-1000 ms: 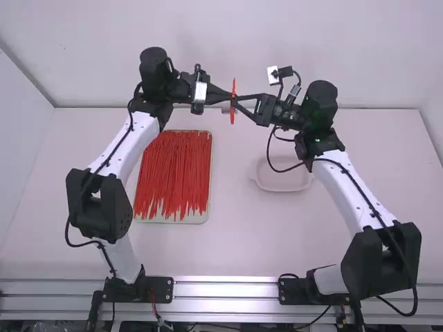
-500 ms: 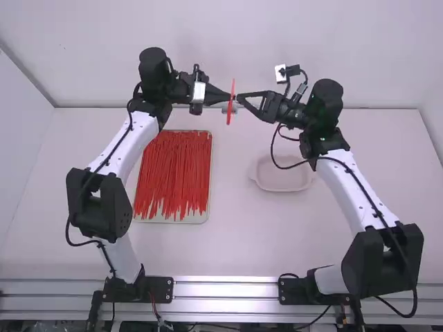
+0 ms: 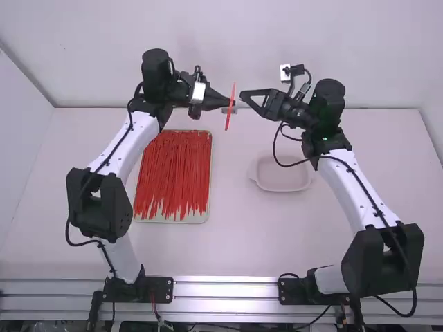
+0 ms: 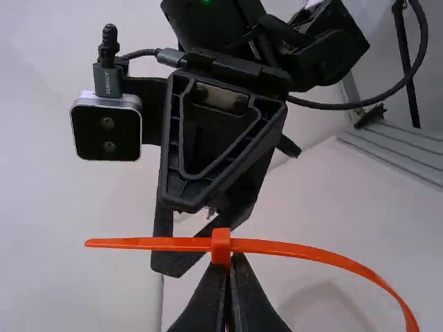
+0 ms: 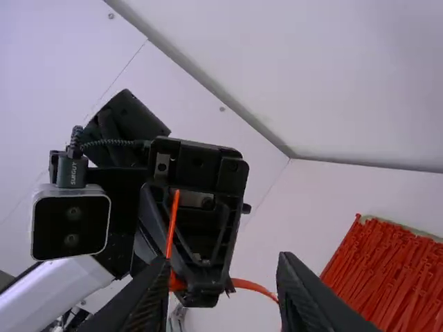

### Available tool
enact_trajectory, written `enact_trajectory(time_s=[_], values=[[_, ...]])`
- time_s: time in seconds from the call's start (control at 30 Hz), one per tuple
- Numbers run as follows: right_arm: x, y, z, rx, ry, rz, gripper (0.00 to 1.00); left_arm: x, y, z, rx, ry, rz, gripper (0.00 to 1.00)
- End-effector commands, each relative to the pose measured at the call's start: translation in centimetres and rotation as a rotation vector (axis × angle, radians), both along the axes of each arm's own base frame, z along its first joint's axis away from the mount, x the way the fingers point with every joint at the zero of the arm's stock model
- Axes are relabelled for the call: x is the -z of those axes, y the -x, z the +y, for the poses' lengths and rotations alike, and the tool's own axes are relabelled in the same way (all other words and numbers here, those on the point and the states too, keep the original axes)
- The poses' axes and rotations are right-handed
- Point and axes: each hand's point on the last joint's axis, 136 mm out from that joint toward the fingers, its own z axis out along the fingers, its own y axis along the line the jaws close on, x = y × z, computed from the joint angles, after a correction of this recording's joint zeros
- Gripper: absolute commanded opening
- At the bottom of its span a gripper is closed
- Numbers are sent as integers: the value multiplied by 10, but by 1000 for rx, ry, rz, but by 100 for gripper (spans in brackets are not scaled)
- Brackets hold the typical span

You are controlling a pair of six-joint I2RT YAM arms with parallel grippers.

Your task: Fasten the cable tie

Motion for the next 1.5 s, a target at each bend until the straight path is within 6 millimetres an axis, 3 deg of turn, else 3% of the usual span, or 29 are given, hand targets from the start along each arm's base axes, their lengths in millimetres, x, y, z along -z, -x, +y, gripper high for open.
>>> enact_trajectory(time_s=[0.0,0.33,0.7,1.47], values=[[-9,-1,-2,3,-17,-3,45,-10,11,-2,37,11,-55,2],[-15,2,3,-18,-53,37,45,-10,17,-12,63,13,-64,2],[-19,7,6,-46,-65,39,27,-10,20,-17,76,15,-74,2],[-21,16,9,-97,-71,42,20,-10,23,-21,88,16,-74,2]])
